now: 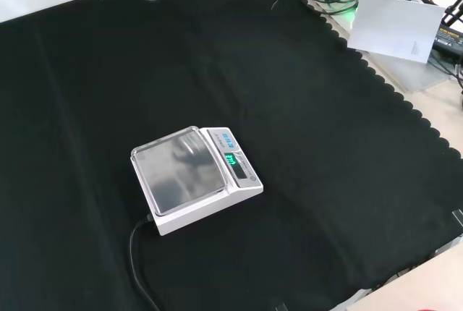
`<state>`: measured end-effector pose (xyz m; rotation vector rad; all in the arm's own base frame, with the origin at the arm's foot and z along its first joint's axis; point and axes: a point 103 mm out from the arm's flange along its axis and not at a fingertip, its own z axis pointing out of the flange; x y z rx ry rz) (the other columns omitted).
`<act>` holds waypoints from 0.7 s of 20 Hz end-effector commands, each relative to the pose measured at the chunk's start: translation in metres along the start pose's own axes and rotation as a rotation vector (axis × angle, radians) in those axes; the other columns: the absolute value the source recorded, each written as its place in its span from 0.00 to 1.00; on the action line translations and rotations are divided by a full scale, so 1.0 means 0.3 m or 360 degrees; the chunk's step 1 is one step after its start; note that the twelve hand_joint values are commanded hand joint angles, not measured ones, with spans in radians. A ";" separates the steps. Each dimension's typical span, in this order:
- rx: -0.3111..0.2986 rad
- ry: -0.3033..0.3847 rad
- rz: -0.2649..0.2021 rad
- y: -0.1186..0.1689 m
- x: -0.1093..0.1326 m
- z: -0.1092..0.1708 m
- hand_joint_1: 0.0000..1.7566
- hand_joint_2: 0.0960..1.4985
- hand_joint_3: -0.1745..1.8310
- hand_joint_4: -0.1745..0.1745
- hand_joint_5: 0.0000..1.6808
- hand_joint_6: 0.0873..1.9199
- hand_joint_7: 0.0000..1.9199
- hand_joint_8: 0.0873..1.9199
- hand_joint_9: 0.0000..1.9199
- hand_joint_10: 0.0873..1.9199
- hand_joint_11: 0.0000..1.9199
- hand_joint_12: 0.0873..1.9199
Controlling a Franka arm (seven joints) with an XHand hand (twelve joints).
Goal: Put the beaker on the electronic balance.
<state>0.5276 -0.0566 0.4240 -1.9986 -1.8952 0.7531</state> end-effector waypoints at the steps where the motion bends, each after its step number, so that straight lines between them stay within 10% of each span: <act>1: -0.0001 -0.0031 -0.0037 -0.058 0.034 -0.022 0.61 0.86 0.07 0.00 0.39 0.76 0.30 0.55 0.45 0.54 0.44 0.55; 14: 0.0058 -0.0073 -0.0285 0.071 0.268 -0.014 0.61 0.86 0.07 0.00 0.40 0.75 0.31 0.55 0.45 0.54 0.44 0.56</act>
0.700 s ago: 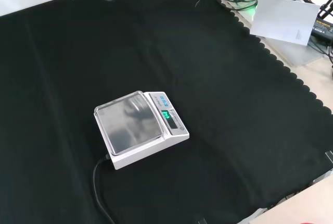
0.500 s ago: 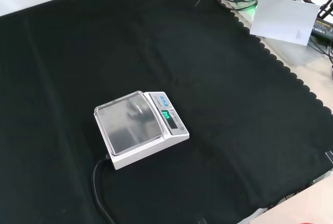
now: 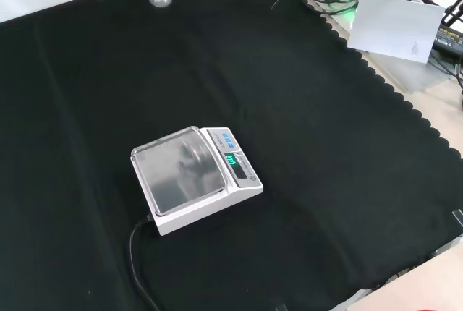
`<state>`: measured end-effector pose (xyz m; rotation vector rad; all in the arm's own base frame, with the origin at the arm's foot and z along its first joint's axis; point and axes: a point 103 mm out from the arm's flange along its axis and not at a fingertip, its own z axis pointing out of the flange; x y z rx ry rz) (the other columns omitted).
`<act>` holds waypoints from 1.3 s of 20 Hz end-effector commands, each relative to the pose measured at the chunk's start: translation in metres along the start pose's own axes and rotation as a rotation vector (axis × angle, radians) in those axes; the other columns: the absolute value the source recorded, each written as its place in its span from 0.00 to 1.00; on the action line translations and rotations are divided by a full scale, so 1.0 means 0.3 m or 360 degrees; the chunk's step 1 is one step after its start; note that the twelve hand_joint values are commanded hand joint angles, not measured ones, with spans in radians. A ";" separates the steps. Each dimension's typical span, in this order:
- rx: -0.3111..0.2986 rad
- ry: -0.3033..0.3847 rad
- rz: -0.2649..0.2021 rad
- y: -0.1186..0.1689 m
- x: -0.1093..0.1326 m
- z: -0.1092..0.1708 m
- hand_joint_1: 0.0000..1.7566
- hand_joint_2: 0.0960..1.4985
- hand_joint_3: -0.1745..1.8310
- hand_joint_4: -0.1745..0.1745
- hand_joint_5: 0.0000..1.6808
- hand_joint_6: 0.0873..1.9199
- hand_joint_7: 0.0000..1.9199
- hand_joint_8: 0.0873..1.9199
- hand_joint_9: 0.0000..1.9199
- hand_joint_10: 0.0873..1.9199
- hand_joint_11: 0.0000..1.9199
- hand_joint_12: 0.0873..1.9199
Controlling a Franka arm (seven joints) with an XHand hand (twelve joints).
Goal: Put the beaker on the electronic balance.
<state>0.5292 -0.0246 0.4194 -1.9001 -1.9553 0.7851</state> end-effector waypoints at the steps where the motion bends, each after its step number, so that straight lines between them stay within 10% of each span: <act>1: 0.0019 -0.0043 -0.0194 0.094 0.187 -0.021 0.61 0.86 0.07 0.00 0.40 0.75 0.31 0.55 0.45 0.54 0.44 0.56; 15: 0.0050 -0.0145 -0.0496 0.228 0.573 -0.036 0.61 0.86 0.08 0.00 0.40 0.76 0.31 0.55 0.45 0.54 0.44 0.56; 26: 0.0109 -0.0146 -0.0616 0.361 0.713 0.040 0.61 0.86 0.08 0.00 0.40 0.76 0.31 0.56 0.45 0.55 0.44 0.56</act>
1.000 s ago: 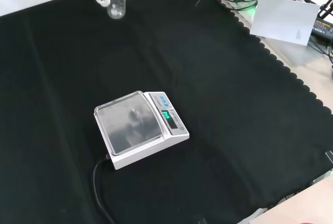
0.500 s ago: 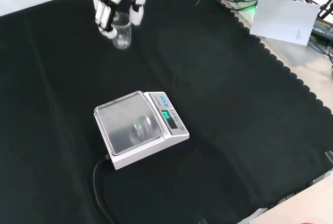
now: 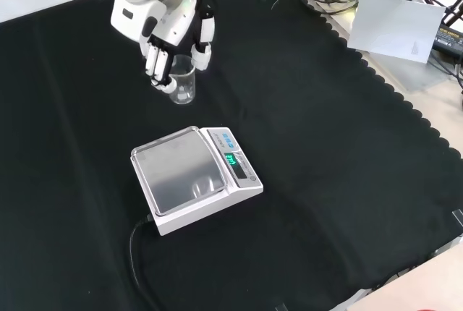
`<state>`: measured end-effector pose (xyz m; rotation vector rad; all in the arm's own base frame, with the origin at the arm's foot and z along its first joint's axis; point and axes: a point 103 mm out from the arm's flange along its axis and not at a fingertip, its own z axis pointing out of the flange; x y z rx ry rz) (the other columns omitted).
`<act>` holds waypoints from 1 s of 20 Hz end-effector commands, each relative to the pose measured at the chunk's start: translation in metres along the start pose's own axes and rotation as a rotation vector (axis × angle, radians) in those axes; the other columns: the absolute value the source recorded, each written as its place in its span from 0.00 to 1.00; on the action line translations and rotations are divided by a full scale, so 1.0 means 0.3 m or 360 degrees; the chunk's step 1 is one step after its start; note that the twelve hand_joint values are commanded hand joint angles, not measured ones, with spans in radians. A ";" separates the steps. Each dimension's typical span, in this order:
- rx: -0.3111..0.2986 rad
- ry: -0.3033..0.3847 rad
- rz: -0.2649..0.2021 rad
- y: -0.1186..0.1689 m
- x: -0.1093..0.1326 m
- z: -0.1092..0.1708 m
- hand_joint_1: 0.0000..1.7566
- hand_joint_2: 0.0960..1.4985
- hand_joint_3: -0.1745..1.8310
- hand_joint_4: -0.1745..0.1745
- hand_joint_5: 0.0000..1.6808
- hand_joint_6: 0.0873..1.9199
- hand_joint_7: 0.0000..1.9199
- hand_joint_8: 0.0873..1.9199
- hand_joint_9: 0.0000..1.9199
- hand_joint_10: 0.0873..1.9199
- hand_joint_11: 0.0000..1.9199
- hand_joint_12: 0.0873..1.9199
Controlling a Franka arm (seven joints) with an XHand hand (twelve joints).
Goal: Put the beaker on the electronic balance.
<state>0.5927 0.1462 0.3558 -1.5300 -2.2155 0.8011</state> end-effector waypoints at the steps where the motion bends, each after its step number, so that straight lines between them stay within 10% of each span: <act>1: 0.0080 0.0021 -0.0144 0.137 0.113 0.086 0.61 0.86 0.08 0.00 0.40 0.76 0.31 0.56 0.45 0.55 0.44 0.56; 20: 0.0158 0.0124 -0.0224 0.343 0.180 0.231 0.61 0.86 0.08 0.00 0.40 0.75 0.32 0.57 0.45 0.55 0.44 0.57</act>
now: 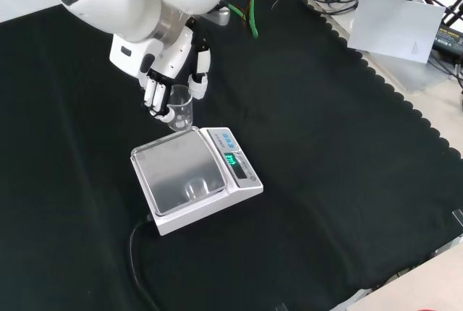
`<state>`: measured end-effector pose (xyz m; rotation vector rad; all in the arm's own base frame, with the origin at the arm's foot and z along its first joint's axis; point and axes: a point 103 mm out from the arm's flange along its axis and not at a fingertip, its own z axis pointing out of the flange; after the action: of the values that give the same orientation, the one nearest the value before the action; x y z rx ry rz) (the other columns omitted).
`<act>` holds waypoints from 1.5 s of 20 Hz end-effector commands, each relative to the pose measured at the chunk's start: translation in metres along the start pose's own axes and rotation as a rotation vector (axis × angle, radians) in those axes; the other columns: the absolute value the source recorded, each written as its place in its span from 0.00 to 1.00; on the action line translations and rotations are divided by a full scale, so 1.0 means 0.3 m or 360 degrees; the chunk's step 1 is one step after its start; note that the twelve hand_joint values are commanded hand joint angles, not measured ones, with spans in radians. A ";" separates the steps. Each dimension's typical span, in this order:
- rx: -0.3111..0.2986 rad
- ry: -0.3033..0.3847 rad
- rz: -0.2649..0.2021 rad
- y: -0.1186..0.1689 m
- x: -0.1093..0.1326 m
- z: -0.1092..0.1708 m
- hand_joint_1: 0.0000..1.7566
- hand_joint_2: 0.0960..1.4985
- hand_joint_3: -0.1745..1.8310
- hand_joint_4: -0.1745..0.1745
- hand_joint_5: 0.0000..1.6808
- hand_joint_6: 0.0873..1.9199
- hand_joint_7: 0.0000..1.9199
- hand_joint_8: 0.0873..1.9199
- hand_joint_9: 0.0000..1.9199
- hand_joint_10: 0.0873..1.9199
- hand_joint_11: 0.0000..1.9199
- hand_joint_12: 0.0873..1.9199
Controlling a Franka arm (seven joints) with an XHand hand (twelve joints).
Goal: Put the beaker on the electronic balance.
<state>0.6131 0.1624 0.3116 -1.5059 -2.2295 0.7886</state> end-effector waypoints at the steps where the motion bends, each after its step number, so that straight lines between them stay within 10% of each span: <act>1: 0.0172 0.0126 -0.0190 0.193 0.145 0.174 0.61 0.86 0.08 0.00 0.40 0.75 0.33 0.57 0.45 0.55 0.44 0.57; 30: 0.0000 -0.0066 -0.0147 0.010 0.165 0.218 0.61 0.85 0.08 0.00 0.40 0.75 0.33 0.57 0.45 0.56 0.43 0.57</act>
<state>0.5936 0.1803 0.2732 -1.4191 -2.2411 0.8275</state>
